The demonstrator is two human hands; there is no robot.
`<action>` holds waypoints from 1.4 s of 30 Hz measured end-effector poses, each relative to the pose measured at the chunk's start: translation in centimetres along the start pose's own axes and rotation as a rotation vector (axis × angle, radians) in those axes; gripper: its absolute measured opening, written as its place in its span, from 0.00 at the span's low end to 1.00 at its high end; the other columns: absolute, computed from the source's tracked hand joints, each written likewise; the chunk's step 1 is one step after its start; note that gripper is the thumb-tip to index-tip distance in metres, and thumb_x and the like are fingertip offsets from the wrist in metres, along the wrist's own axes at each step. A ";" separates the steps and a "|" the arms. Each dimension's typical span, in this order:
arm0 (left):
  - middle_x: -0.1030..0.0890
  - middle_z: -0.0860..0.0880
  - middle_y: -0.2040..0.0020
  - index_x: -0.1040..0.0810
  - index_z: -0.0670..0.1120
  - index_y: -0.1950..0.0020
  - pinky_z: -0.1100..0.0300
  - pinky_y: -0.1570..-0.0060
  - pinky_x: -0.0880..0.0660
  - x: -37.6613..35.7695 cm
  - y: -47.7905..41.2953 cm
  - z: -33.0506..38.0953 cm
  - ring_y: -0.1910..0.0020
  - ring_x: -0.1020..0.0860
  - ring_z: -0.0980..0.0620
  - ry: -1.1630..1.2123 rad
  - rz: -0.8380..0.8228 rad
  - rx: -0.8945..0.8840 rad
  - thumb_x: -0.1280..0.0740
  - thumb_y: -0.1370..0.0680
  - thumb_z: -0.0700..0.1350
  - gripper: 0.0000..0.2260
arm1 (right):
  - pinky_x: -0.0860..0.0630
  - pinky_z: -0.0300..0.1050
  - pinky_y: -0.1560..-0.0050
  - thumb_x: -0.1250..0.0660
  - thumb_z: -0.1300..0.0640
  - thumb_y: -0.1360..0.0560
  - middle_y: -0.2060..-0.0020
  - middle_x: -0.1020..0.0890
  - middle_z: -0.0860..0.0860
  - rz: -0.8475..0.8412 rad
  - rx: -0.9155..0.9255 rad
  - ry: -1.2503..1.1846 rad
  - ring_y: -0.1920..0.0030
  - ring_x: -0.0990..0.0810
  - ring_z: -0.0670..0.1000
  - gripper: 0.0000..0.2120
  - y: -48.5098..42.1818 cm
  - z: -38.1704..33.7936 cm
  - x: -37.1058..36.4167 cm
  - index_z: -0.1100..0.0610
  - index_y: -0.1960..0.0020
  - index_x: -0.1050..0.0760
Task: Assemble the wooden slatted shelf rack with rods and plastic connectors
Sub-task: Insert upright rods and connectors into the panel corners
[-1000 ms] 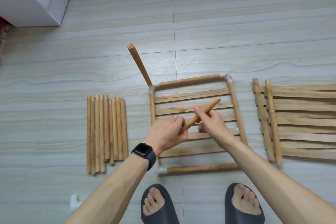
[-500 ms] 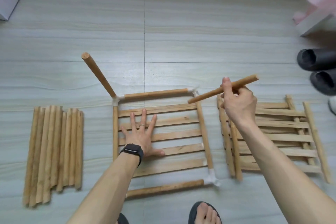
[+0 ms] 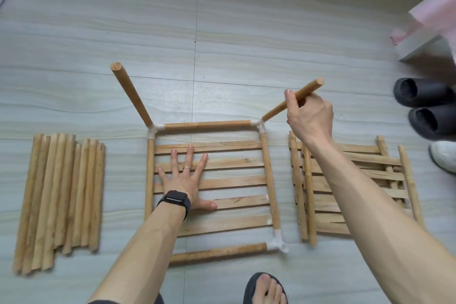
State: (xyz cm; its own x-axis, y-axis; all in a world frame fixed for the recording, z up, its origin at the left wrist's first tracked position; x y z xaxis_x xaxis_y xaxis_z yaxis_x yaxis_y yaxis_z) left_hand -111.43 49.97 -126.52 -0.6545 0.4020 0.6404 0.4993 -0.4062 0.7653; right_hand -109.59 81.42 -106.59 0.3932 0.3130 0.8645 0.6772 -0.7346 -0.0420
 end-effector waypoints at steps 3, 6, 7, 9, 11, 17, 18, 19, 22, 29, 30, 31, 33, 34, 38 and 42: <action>0.88 0.49 0.34 0.81 0.61 0.29 0.22 0.31 0.57 0.0 0.0 0.0 0.31 0.80 0.32 0.009 0.005 -0.002 0.35 0.40 0.81 0.63 | 0.23 0.52 0.50 0.42 0.38 0.19 0.62 0.16 0.53 -0.096 0.007 -0.002 0.55 0.17 0.58 0.22 -1.1 -1.0 -1.0 0.55 0.56 0.22; 0.88 0.49 0.33 0.81 0.61 0.28 0.22 0.31 0.57 0.0 0.1 0.0 0.31 0.80 0.32 0.019 0.010 -0.007 0.35 0.40 0.81 0.64 | 0.22 0.55 0.45 0.42 0.39 0.19 0.58 0.15 0.55 -0.153 0.003 0.016 0.52 0.16 0.60 0.21 -2.1 -2.1 -2.2 0.56 0.52 0.21; 0.88 0.49 0.33 0.80 0.61 0.28 0.22 0.31 0.57 0.0 0.1 0.0 0.31 0.80 0.32 0.020 0.016 -0.010 0.35 0.40 0.81 0.64 | 0.22 0.55 0.45 0.42 0.40 0.18 0.58 0.15 0.56 -0.145 0.009 0.009 0.52 0.16 0.60 0.21 -2.3 -2.4 -2.5 0.57 0.51 0.22; 0.87 0.49 0.32 0.80 0.61 0.28 0.22 0.31 0.58 0.1 0.2 0.0 0.31 0.80 0.32 0.025 0.018 -0.013 0.34 0.40 0.81 0.63 | 0.23 0.53 0.47 0.42 0.42 0.18 0.59 0.16 0.56 -0.121 0.027 0.001 0.51 0.17 0.59 0.20 -2.5 -2.5 -3.0 0.57 0.51 0.23; 0.87 0.49 0.32 0.79 0.61 0.27 0.22 0.30 0.58 0.2 0.3 0.1 0.30 0.80 0.32 0.029 0.017 -0.012 0.34 0.39 0.80 0.63 | 0.26 0.50 0.50 0.43 0.42 0.17 0.58 0.16 0.56 -0.102 0.043 0.012 0.50 0.19 0.59 0.20 -2.6 -2.4 -3.3 0.58 0.52 0.24; 0.85 0.49 0.30 0.78 0.61 0.26 0.23 0.31 0.60 0.6 0.7 0.4 0.29 0.79 0.33 0.039 0.050 -0.016 0.33 0.38 0.80 0.63 | 0.30 0.52 0.49 0.42 0.40 0.19 0.47 0.20 0.53 -0.124 -0.021 -0.029 0.43 0.22 0.60 0.20 0.1 -0.7 -4.6 0.55 0.40 0.27; 0.85 0.49 0.30 0.78 0.61 0.26 0.23 0.31 0.61 0.6 0.6 0.3 0.30 0.79 0.33 0.047 0.065 -0.023 0.34 0.38 0.80 0.63 | 0.29 0.55 0.44 0.42 0.39 0.19 0.40 0.21 0.53 -0.190 -0.024 -0.005 0.39 0.23 0.60 0.24 1.9 -0.1 -5.9 0.55 0.32 0.30; 0.85 0.49 0.30 0.78 0.61 0.26 0.23 0.31 0.62 0.5 0.6 0.1 0.30 0.80 0.34 0.053 0.083 -0.032 0.34 0.38 0.80 0.62 | 0.30 0.56 0.39 0.41 0.39 0.19 0.34 0.24 0.53 -0.259 -0.004 0.028 0.35 0.24 0.58 0.28 4.2 0.3 -7.3 0.55 0.26 0.35; 0.84 0.50 0.29 0.78 0.61 0.25 0.25 0.31 0.65 0.2 0.4 0.0 0.30 0.81 0.36 0.056 0.146 -0.057 0.36 0.38 0.80 0.61 | 0.36 0.53 0.28 0.38 0.41 0.19 0.25 0.31 0.55 -0.403 0.157 0.085 0.26 0.33 0.56 0.32 11.6 0.5 -11.6 0.56 0.21 0.38; 0.34 0.48 0.22 0.35 0.52 0.23 0.50 0.27 0.36 2.8 5.0 -5.6 0.25 0.35 0.47 0.427 0.636 -0.014 0.36 0.21 0.52 0.26 | 0.59 0.72 0.25 0.50 0.26 0.25 0.20 0.70 0.49 -0.735 0.407 0.399 0.21 0.72 0.58 0.40 22.1 0.3 -21.5 0.34 0.20 0.65; 0.29 0.48 0.27 0.31 0.51 0.26 0.51 0.32 0.30 2.9 6.4 -7.9 0.30 0.30 0.47 0.452 0.722 0.068 0.35 0.21 0.51 0.24 | 0.60 0.77 0.28 0.51 0.24 0.27 0.22 0.75 0.49 -0.759 0.433 0.431 0.23 0.76 0.60 0.41 22.8 0.3 -22.3 0.32 0.23 0.69; 0.26 0.48 0.31 0.29 0.50 0.28 0.51 0.37 0.28 2.5 7.7 -10.4 0.34 0.28 0.47 0.463 0.786 0.173 0.35 0.22 0.50 0.22 | 0.60 0.80 0.30 0.51 0.22 0.28 0.24 0.77 0.50 -0.774 0.447 0.465 0.25 0.79 0.61 0.42 23.2 0.3 -22.9 0.31 0.24 0.72; 0.25 0.46 0.35 0.29 0.49 0.31 0.50 0.43 0.28 0.8 9.9 -15.7 0.39 0.27 0.45 0.473 0.805 0.429 0.34 0.22 0.51 0.20 | 0.60 0.83 0.33 0.52 0.20 0.30 0.25 0.79 0.50 -0.777 0.456 0.513 0.26 0.80 0.63 0.44 23.0 0.0 -23.8 0.31 0.25 0.75; 0.25 0.45 0.36 0.29 0.48 0.32 0.49 0.44 0.28 -0.3 10.7 -18.1 0.40 0.27 0.44 0.461 0.757 0.543 0.34 0.22 0.53 0.20 | 0.59 0.83 0.33 0.52 0.19 0.31 0.25 0.79 0.50 -0.777 0.461 0.522 0.26 0.80 0.63 0.45 22.6 -0.3 -24.1 0.31 0.25 0.75; 0.23 0.45 0.41 0.28 0.48 0.39 0.48 0.46 0.26 -3.0 11.4 -22.1 0.42 0.25 0.44 0.360 0.576 0.631 0.36 0.21 0.57 0.17 | 0.61 0.83 0.32 0.52 0.18 0.31 0.28 0.83 0.47 -0.814 0.485 0.544 0.27 0.82 0.61 0.45 20.4 -1.9 -25.0 0.29 0.27 0.77; 0.20 0.48 0.44 0.26 0.46 0.39 0.53 0.55 0.27 -1.7 10.8 -21.1 0.44 0.24 0.46 0.049 0.520 0.584 0.38 0.20 0.56 0.16 | 0.56 0.82 0.31 0.52 0.19 0.30 0.28 0.82 0.48 -0.856 0.488 0.600 0.24 0.77 0.61 0.43 17.8 -3.5 -25.3 0.28 0.28 0.77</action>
State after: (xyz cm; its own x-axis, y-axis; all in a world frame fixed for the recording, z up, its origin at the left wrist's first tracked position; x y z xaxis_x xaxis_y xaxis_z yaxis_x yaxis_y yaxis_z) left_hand -116.88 27.58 -120.74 -0.2723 0.2359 0.9329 0.9575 -0.0295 0.2870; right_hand -109.67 58.33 -127.51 -0.5811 0.1638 0.7972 0.7996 -0.0676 0.5968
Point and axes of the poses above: each hand's wrist, its own y-axis away from the middle knuckle, its own x-axis out of the back of the hand, z = x × y, the point moved 9 cm from there along -y, towards the middle knuckle
